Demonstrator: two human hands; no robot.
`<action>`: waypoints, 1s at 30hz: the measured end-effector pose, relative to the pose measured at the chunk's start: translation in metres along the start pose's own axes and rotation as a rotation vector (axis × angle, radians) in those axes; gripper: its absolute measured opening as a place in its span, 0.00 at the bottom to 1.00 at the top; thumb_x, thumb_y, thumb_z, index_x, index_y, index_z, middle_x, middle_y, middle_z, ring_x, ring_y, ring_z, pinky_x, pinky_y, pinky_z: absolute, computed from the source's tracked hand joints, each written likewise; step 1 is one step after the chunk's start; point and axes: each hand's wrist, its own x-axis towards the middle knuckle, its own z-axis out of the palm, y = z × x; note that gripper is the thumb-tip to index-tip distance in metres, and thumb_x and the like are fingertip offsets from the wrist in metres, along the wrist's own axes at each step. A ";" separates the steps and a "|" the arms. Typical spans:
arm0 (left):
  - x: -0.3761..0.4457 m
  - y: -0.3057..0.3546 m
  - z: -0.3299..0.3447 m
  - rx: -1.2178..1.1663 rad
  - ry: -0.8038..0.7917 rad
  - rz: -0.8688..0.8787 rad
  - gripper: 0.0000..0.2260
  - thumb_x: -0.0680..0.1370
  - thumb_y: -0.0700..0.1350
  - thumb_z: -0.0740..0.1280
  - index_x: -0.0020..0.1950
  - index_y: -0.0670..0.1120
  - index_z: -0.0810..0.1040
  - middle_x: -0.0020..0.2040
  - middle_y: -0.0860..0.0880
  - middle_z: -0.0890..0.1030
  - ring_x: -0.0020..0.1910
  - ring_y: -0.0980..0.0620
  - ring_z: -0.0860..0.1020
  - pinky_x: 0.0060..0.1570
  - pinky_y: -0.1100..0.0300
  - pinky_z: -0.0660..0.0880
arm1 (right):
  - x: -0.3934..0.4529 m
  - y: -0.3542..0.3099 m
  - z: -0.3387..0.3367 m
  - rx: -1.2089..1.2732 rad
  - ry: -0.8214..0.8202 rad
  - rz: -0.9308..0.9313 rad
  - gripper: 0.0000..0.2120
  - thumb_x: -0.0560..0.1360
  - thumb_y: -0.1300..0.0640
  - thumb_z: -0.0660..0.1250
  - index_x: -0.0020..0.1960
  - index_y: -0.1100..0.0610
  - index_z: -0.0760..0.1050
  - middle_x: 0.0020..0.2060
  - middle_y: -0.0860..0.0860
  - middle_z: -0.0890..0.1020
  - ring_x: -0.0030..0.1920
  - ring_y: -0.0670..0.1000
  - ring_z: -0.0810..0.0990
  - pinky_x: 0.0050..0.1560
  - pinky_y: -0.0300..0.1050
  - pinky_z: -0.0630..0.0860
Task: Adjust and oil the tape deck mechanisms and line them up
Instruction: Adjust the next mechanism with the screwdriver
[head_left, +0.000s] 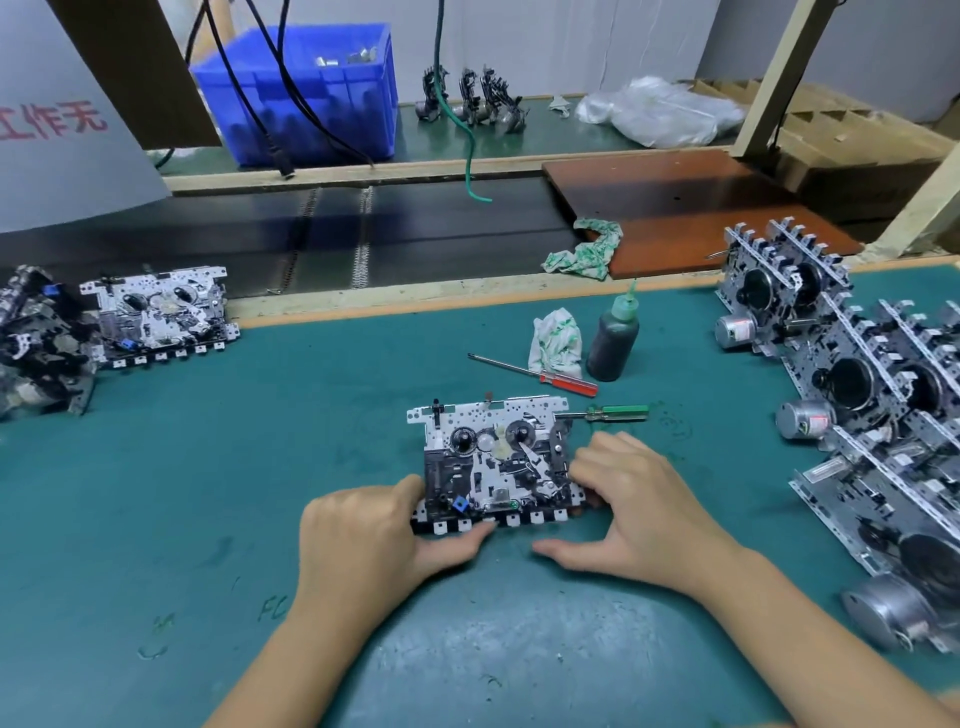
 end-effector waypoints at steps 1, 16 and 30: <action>0.000 -0.001 0.000 -0.013 -0.014 -0.002 0.29 0.65 0.70 0.62 0.22 0.45 0.66 0.16 0.49 0.63 0.15 0.48 0.65 0.20 0.65 0.58 | 0.000 0.000 0.000 -0.003 -0.001 -0.006 0.25 0.66 0.33 0.66 0.32 0.53 0.60 0.28 0.45 0.64 0.32 0.49 0.63 0.37 0.41 0.61; -0.002 -0.005 -0.007 -0.172 -0.218 0.100 0.30 0.61 0.75 0.61 0.27 0.46 0.75 0.17 0.51 0.67 0.17 0.52 0.69 0.18 0.62 0.68 | 0.000 -0.005 0.003 -0.104 0.135 0.109 0.26 0.64 0.30 0.62 0.29 0.51 0.58 0.23 0.46 0.64 0.27 0.49 0.64 0.32 0.42 0.62; -0.003 -0.008 -0.008 -0.075 -0.133 0.047 0.25 0.66 0.64 0.63 0.23 0.45 0.64 0.16 0.49 0.64 0.15 0.47 0.65 0.19 0.66 0.59 | -0.004 0.002 -0.002 0.066 -0.011 0.058 0.28 0.65 0.31 0.65 0.29 0.54 0.61 0.26 0.46 0.64 0.29 0.49 0.64 0.33 0.36 0.56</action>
